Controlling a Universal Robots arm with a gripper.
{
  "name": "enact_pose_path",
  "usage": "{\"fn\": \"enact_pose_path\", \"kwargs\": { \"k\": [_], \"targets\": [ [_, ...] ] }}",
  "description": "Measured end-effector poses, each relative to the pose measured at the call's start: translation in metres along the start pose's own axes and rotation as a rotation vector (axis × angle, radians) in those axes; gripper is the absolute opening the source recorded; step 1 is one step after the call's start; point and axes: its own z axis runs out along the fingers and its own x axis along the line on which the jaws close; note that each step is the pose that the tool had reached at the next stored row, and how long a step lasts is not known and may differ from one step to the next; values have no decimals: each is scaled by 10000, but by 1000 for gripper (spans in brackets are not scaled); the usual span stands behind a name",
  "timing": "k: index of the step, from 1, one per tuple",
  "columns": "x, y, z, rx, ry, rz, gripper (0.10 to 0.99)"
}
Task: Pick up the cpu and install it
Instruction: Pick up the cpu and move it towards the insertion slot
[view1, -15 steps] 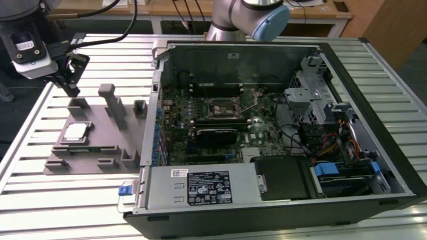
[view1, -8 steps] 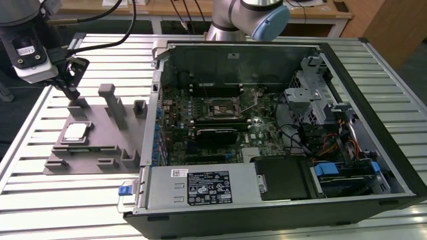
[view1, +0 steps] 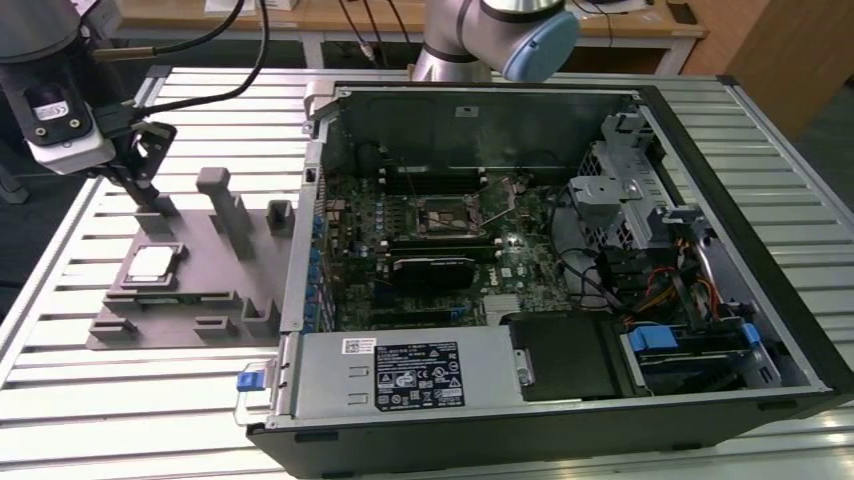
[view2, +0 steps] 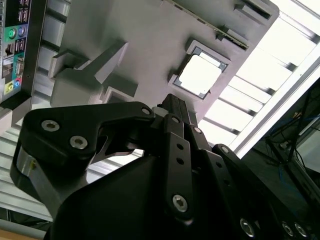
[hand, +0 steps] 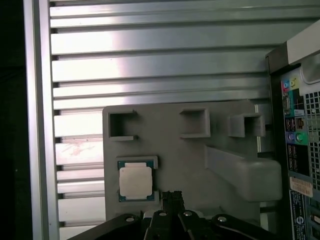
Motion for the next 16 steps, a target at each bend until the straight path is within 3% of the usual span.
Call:
{"fn": "enact_pose_path", "kwargs": {
  "k": [16],
  "targets": [
    [91, -12, 128, 6, -2, 0, 106]
  ]
}}
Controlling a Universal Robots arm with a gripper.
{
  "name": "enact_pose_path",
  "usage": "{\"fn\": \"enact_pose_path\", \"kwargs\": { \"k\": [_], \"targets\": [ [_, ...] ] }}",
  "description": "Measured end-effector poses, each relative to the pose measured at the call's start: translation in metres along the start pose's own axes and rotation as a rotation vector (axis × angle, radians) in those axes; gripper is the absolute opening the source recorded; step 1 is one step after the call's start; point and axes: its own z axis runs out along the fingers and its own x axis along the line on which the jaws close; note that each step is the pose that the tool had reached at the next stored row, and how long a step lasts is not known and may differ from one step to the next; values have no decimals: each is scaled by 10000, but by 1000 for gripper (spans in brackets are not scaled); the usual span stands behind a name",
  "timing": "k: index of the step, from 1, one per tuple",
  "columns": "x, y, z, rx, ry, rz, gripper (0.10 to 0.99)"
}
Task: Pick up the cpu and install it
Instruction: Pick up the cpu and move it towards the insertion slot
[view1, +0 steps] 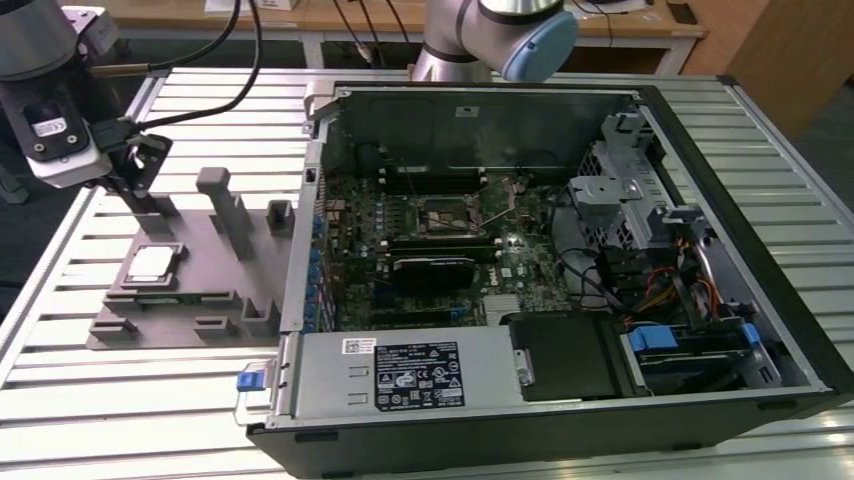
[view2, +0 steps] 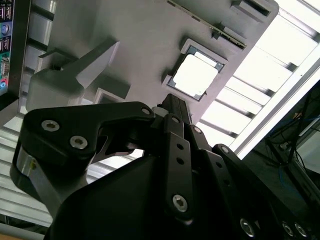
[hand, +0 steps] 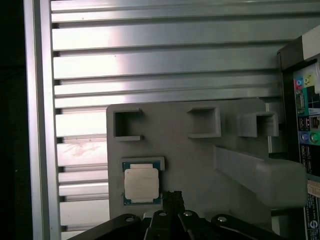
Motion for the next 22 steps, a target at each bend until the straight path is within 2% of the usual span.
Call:
{"fn": "enact_pose_path", "kwargs": {
  "k": [13, 22],
  "targets": [
    [65, -9, 90, 5, 1, -1, 106],
    [105, -16, 203, 5, 0, 0, 106]
  ]
}}
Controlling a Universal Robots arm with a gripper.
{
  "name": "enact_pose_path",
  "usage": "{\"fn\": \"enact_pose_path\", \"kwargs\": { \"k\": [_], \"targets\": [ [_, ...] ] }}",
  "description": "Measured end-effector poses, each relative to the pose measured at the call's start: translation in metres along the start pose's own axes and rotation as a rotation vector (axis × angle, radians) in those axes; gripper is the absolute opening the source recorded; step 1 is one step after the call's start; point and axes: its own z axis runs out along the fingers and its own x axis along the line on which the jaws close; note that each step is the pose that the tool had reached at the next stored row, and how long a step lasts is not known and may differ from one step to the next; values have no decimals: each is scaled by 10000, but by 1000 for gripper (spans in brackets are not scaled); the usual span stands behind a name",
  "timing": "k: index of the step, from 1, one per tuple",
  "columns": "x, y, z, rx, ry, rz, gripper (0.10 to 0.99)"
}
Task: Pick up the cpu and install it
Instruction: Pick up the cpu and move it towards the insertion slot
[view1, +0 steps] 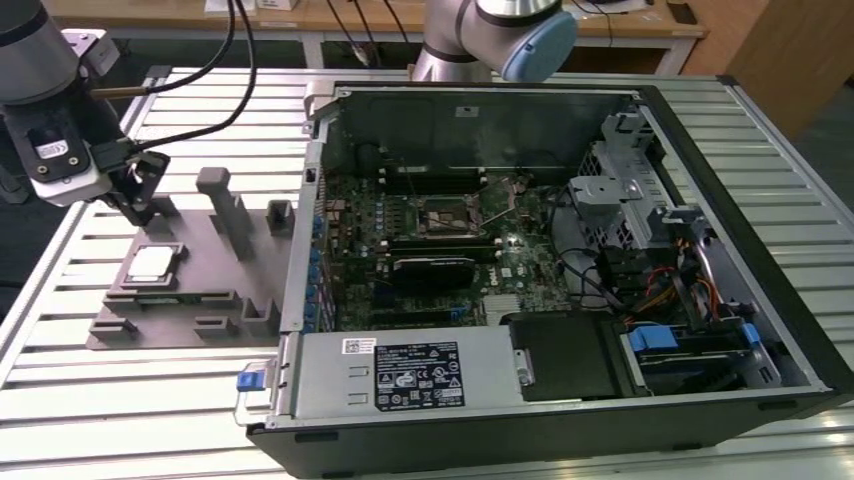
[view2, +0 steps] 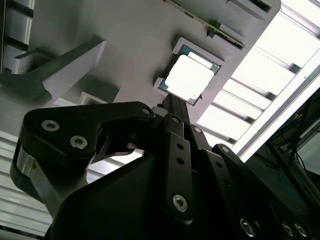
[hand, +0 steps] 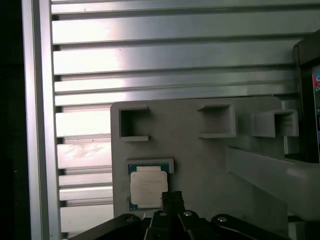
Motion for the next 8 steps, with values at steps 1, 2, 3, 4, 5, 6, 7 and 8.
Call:
{"fn": "enact_pose_path", "kwargs": {
  "k": [1, 2, 3, 4, 5, 6, 7, 8],
  "targets": [
    [3, -1, 11, 1, 1, 0, 106],
    [5, -1, 22, 1, 0, 0, 106],
    [7, -2, 33, 0, 0, 0, 106],
    [10, -2, 43, 1, 1, 0, 106],
    [13, -3, 53, 1, 0, 0, 106],
    [16, -4, 63, 1, 1, 0, 106],
    [19, -4, 74, 1, 1, 0, 106],
    [21, -5, 84, 1, 1, 0, 106]
  ]
}}
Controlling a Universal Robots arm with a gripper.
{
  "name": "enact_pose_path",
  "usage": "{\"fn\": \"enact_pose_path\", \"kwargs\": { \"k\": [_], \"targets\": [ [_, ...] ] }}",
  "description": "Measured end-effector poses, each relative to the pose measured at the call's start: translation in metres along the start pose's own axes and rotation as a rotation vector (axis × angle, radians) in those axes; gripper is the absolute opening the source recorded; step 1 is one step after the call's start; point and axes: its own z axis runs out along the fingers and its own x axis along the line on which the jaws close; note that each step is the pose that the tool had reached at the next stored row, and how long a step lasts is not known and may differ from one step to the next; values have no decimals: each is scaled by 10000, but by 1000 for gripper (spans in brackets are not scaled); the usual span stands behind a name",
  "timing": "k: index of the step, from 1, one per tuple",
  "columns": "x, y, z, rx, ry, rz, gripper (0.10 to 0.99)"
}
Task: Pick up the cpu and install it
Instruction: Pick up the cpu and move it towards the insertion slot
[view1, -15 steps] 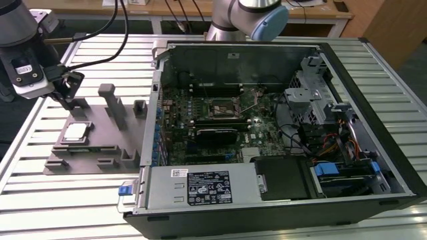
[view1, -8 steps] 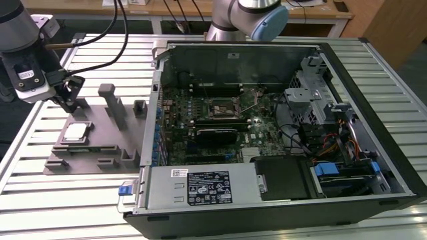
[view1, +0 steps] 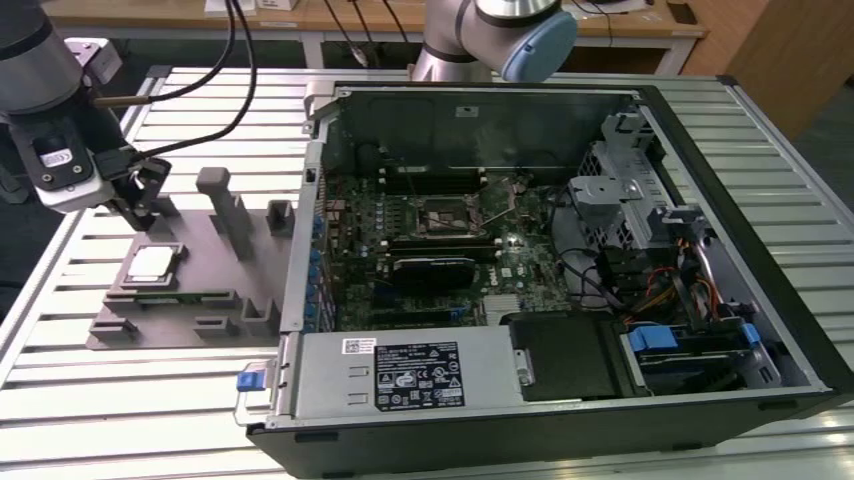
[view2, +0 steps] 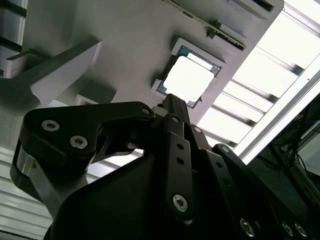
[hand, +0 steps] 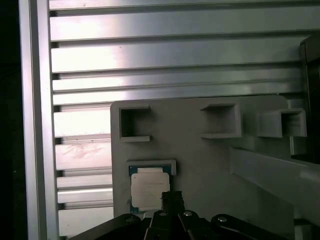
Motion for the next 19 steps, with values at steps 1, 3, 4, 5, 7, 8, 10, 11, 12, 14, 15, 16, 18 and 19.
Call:
{"fn": "enact_pose_path", "kwargs": {
  "k": [1, 3, 4, 5, 7, 8, 10, 11, 12, 14, 15, 16, 18, 19],
  "targets": [
    [3, -1, 11, 0, 0, 0, 106],
    [10, -2, 35, -1, -1, 0, 106],
    [14, -2, 47, -1, 0, 1, 106],
    [17, -3, 58, -1, 0, 0, 106],
    [24, -5, 77, 1, 0, 0, 106],
    [27, -6, 87, 0, -1, 0, 106],
    [34, -7, 106, 0, 0, 0, 106],
    [37, -7, 116, 0, 0, 1, 106],
    [40, -8, 125, 0, 0, 0, 106],
    [45, -9, 144, 0, -1, 0, 106],
    [48, -10, 154, 0, 0, 0, 106],
    [52, -10, 164, 0, 0, 1, 106],
    [59, -11, 186, -1, -1, 1, 106],
    [63, -12, 196, 0, 0, 1, 106]
  ]
}}
